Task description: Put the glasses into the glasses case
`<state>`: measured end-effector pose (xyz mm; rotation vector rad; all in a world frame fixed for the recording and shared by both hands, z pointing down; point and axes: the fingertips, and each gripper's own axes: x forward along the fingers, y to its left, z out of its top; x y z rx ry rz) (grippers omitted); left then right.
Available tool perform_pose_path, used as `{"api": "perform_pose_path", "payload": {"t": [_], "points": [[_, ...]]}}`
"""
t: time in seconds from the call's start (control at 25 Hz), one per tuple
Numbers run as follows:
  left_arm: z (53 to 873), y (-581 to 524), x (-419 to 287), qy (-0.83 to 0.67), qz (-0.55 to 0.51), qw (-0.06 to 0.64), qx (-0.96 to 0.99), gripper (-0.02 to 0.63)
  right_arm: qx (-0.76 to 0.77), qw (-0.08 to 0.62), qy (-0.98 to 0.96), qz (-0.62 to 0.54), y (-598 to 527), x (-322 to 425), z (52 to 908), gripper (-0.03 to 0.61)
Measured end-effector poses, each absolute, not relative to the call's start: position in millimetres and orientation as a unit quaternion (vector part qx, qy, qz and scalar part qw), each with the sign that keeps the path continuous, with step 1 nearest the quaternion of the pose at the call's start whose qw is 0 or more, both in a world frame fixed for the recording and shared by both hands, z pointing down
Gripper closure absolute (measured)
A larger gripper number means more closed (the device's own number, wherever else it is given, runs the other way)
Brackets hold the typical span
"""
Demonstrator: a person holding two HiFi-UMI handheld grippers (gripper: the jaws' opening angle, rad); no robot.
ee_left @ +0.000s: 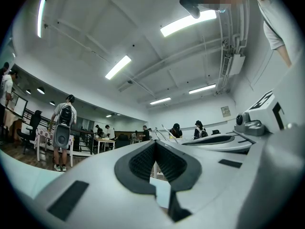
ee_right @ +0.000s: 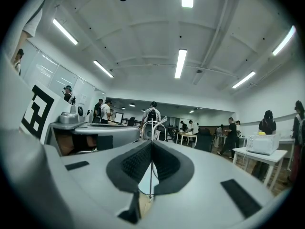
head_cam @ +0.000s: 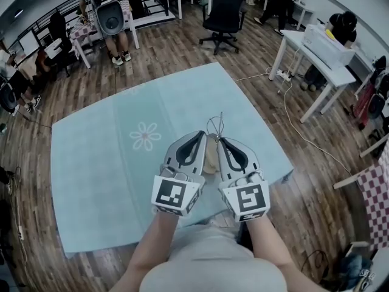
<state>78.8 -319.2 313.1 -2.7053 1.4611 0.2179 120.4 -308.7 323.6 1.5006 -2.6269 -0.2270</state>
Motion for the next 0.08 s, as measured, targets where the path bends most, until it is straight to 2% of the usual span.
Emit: {"api": "perform_pose_path", "payload": {"t": [0.08], "points": [[313.7,-317.9,77.5,0.474,0.07,0.028,-0.878,0.606,0.493,0.057,-0.865,-0.074,-307.3,118.1,325.5,0.568]]}}
